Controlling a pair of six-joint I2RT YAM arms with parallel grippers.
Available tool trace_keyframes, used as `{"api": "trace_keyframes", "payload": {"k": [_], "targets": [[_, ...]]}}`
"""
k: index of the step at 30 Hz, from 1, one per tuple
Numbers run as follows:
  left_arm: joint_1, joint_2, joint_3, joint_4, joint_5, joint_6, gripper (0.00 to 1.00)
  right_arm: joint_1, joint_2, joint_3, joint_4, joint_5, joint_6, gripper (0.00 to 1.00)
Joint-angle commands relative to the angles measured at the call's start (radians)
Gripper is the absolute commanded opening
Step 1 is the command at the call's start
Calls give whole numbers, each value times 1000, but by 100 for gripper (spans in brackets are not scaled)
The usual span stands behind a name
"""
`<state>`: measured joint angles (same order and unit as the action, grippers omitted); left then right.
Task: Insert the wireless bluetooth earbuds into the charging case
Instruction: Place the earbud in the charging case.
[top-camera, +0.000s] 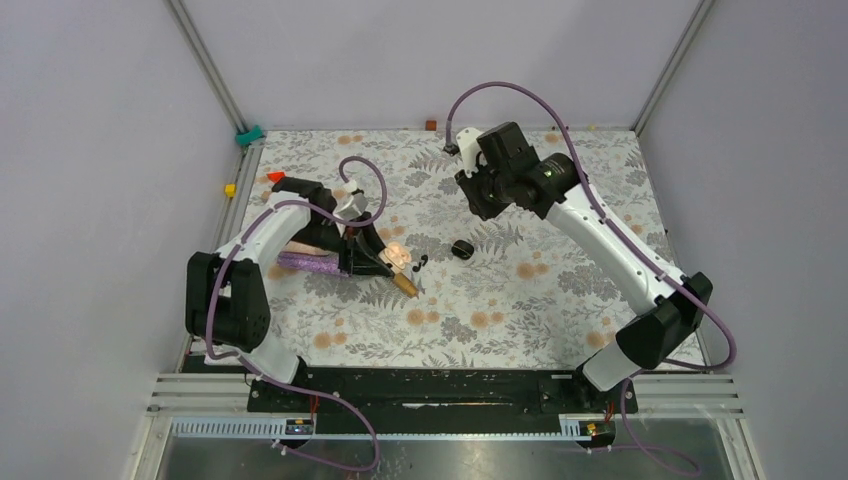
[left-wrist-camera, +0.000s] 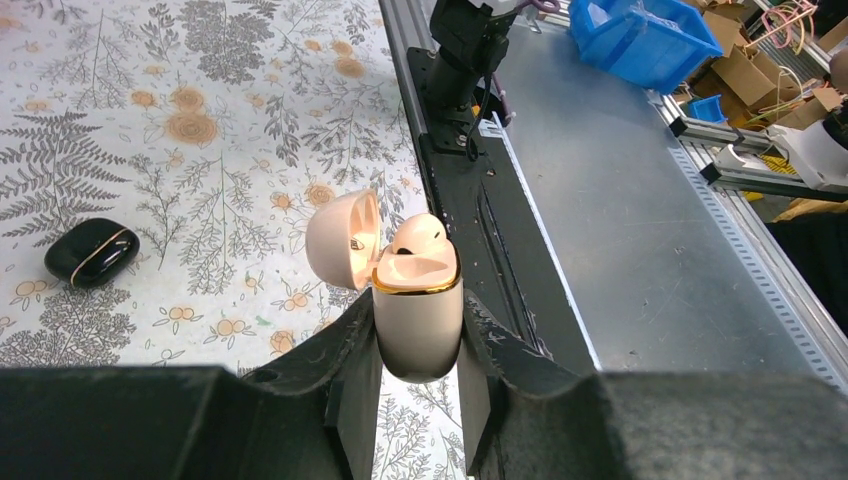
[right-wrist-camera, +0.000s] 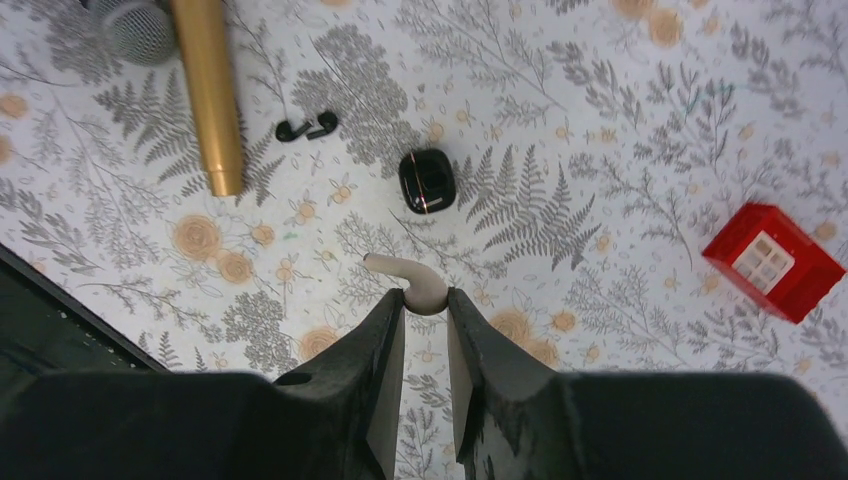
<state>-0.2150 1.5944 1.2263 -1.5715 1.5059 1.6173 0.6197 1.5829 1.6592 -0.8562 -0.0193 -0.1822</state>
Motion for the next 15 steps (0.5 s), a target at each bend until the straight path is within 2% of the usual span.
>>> {"api": "trace_keyframes", "payload": {"k": [1,15], "targets": [[-3,22,69,-42,-19,-38,0,44,-61,75,0,33,-18,27],[-63,64,167,-13,-172,-194,0,99,-144,43,27,-28,-132,28]]}}
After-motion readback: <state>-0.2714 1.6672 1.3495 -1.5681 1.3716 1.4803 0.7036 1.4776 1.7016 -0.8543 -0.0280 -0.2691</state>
